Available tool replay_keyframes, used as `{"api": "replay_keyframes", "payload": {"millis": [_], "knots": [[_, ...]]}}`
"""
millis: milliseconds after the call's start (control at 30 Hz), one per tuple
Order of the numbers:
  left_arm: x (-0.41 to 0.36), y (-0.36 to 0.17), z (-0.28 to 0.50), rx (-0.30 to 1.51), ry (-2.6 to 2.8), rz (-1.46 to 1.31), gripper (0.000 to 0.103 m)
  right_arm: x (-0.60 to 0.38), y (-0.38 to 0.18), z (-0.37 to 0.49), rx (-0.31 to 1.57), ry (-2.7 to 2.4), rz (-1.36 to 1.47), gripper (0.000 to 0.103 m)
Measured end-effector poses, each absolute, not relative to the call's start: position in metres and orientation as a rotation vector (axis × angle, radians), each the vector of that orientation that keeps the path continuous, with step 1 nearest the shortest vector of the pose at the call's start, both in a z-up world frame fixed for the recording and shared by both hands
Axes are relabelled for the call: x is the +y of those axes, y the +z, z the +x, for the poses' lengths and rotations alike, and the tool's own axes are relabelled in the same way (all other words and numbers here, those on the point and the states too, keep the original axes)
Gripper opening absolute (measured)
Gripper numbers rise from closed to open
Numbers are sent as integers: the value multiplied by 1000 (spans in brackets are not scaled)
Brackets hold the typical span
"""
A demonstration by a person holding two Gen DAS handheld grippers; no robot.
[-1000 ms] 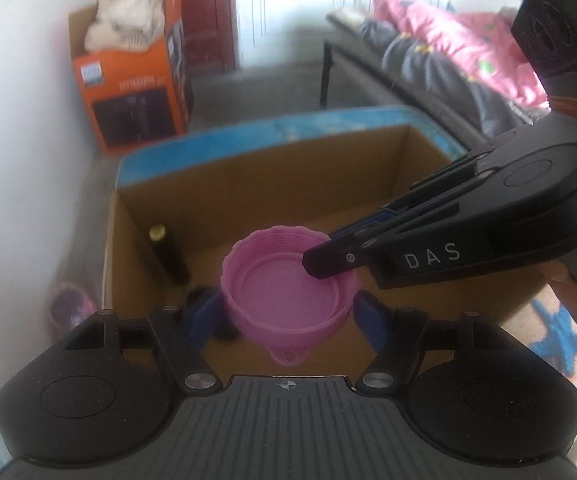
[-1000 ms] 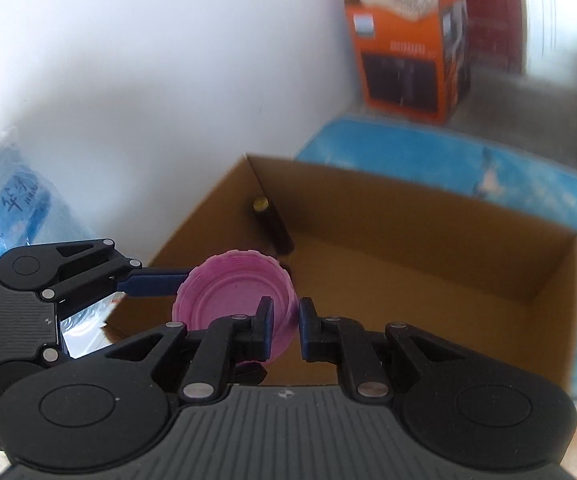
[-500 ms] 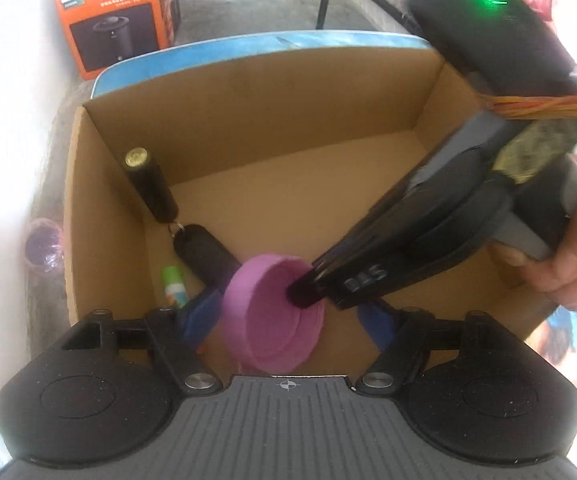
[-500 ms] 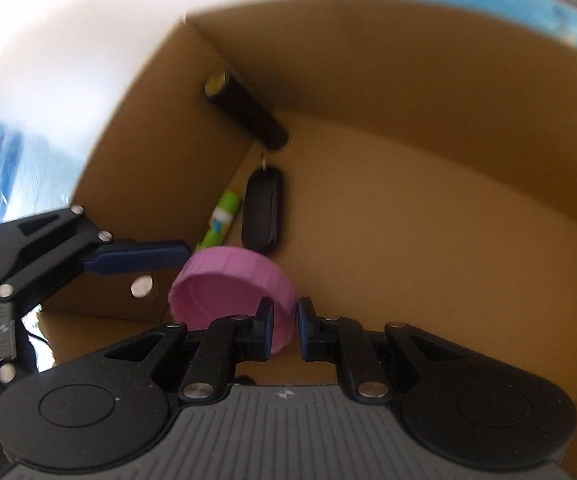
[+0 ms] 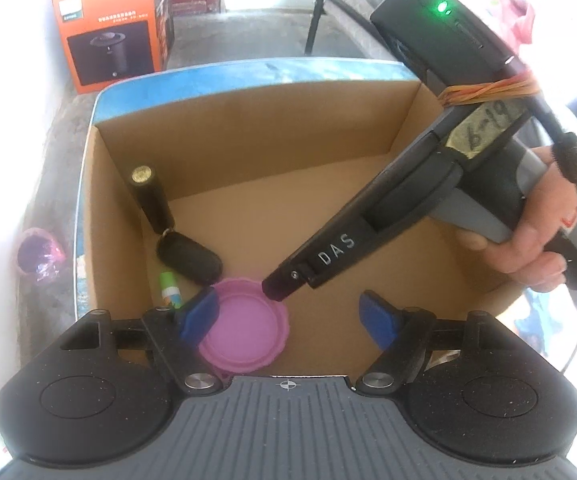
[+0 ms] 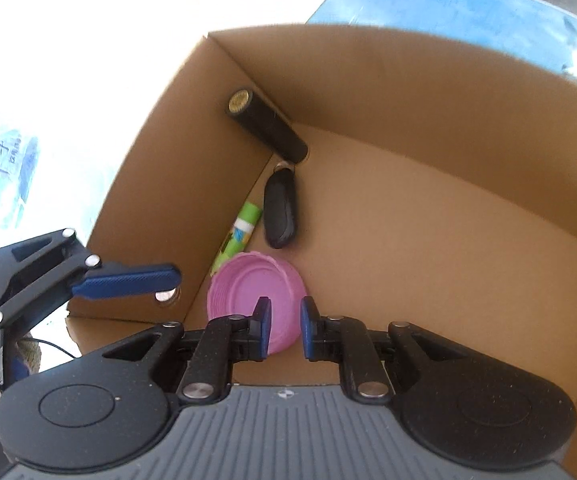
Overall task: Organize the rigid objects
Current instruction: 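Move the right tool back to the black electrical tape roll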
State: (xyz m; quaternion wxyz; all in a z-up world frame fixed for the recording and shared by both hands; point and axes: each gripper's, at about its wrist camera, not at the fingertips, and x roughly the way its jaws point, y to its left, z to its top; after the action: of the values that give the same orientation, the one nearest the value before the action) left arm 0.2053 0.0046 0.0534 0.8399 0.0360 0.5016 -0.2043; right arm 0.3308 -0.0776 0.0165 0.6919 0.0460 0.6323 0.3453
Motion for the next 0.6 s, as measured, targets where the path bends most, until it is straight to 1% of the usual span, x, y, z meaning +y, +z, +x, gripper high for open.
{"api": "replay_keyframes", "payload": {"millis": [167,333,400,467,600], "knots": [[13,70,194,989,-420,47,77,-74,22,333,1404,756,110,17],[24,89,173,879,-397,28,78,-83,40,322,1372,768,149,17],[30,95,160,832,-399,16,84,-94,54,313,1323,773,170,17],[35,99,148,787,-409,9,87,-110,72,296,1251,777,201,17],[39,96,118,737,-436,3,90,-157,107,251,1099,747,282,18]]}}
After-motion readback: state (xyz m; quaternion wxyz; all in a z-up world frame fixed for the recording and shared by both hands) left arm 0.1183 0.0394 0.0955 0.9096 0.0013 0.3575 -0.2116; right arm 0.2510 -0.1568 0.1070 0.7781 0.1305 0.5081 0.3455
